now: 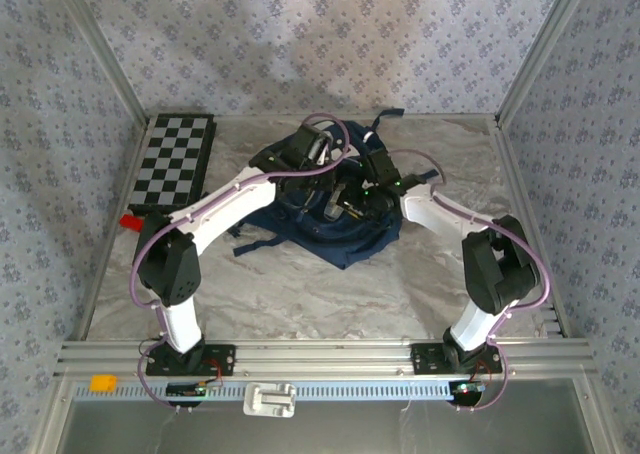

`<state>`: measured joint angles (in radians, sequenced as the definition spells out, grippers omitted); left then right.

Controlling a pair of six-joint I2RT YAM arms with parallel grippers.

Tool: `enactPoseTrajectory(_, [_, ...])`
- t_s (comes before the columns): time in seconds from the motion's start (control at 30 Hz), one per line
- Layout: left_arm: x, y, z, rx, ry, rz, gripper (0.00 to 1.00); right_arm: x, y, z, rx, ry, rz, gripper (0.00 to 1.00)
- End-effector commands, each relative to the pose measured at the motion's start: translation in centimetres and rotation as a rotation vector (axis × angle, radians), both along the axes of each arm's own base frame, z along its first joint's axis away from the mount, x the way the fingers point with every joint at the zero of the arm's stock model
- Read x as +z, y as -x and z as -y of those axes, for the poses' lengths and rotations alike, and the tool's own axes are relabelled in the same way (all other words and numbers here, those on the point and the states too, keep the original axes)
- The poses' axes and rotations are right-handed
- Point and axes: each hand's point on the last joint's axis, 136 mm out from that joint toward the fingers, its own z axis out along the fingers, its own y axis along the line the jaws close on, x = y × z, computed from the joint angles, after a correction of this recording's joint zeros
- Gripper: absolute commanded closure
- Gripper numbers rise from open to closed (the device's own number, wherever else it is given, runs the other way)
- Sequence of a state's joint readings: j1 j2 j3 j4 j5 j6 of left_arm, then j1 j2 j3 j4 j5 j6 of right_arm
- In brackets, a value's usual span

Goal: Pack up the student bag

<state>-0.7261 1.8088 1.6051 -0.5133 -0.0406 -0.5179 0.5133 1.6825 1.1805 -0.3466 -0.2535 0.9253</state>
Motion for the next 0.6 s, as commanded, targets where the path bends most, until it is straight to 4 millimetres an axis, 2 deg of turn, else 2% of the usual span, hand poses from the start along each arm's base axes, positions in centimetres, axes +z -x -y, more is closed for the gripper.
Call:
enactPoseTrajectory(0.0, [4.2,-0.4,0.7,0.007,0.119,0.076,1.0,0.2,-1.1,-2.8,0.029,-0.12,0.02,0.71])
enactPoseTrajectory(0.13, [4.1,-0.4,0.7,0.011,0.124,0.068,1.0,-0.1,-2.3,-4.5,0.044,-0.187,0.041,0.76])
enactPoseTrajectory(0.23, [3.9,-0.4,0.6,0.016,0.12,0.061,1.0,1.1,-2.7,-4.9,0.056,-0.225,0.09,0.76])
enactPoseTrajectory(0.33, [3.7,-0.4,0.5,0.018,0.124,0.05,1.0,2.0,-1.8,-3.4,0.054,-0.188,0.132,0.76])
enactPoseTrajectory(0.43, [2.9,-0.1,0.6,0.012,0.127,0.017,1.0,2.4,0.3,-1.5,0.07,-0.125,0.138,0.7])
enactPoseTrajectory(0.53, [1.8,0.7,1.3,-0.013,0.158,-0.041,1.0,2.1,2.4,1.7,0.043,-0.057,0.109,0.69])
enactPoseTrajectory(0.57, [1.5,1.1,1.8,-0.034,0.177,-0.07,0.94,2.1,3.2,2.8,0.032,-0.025,0.108,0.68])
